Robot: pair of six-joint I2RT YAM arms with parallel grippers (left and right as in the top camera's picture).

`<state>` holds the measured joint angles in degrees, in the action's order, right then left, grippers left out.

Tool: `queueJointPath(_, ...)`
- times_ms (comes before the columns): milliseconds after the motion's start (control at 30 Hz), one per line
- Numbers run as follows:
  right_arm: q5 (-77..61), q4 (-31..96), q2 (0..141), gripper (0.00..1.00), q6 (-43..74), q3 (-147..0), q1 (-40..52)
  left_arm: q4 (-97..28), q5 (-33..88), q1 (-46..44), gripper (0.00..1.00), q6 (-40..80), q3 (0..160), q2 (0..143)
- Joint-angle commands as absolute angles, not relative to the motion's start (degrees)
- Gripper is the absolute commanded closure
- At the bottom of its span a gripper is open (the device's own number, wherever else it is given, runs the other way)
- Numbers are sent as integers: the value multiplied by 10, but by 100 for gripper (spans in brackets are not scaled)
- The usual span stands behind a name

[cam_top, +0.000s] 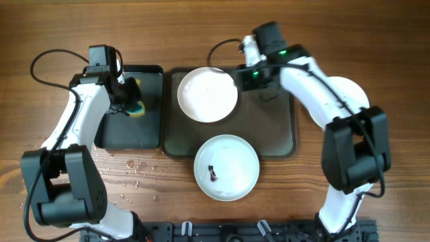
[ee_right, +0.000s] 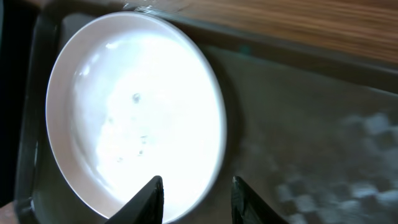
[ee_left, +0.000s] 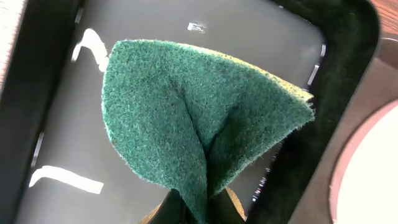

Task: Clean dirty plates on tray and stack at the side
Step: 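Grip the scrubbed white plate's rim with the right gripper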

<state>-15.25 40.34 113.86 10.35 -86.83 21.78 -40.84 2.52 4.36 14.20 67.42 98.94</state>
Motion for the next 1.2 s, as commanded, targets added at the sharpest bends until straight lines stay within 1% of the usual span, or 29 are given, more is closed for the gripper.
queueJointPath(0,-46,388,1134,61,125,-876,263,-408,-39,43,96,165,670,979)
queueJointPath(100,23,378,1149,58,138,-876,285,-416,-101,43,96,203,670,979)
queueJointPath(167,50,370,1160,57,138,-873,289,-418,-106,44,96,205,670,979)
queueJointPath(333,49,350,1180,56,145,-858,284,-423,-110,53,96,218,670,979)
queueJointPath(400,43,350,1194,54,152,-854,283,-425,-100,59,96,219,670,978)
queueJointPath(567,-2,349,1209,55,154,-850,283,-434,-86,72,96,219,670,957)
queueJointPath(600,-1,349,1210,58,158,-850,283,-437,-83,74,96,216,670,946)
queueJointPath(733,2,350,1218,63,167,-850,283,-455,-84,83,96,215,669,902)
queueJointPath(833,2,349,1230,64,167,-850,283,-461,-84,88,96,215,665,873)
queueJointPath(900,0,345,1236,70,167,-850,283,-457,-84,89,96,215,656,861)
queueJointPath(933,0,343,1237,71,167,-850,283,-456,-84,89,96,215,653,860)
queueJointPath(1000,0,338,1237,90,167,-850,283,-452,-85,89,96,215,648,860)
queueJointPath(1033,0,335,1237,95,167,-851,282,-450,-86,89,96,215,647,860)
queueJointPath(1167,-25,340,1226,96,167,-875,279,-444,-86,89,96,215,647,860)
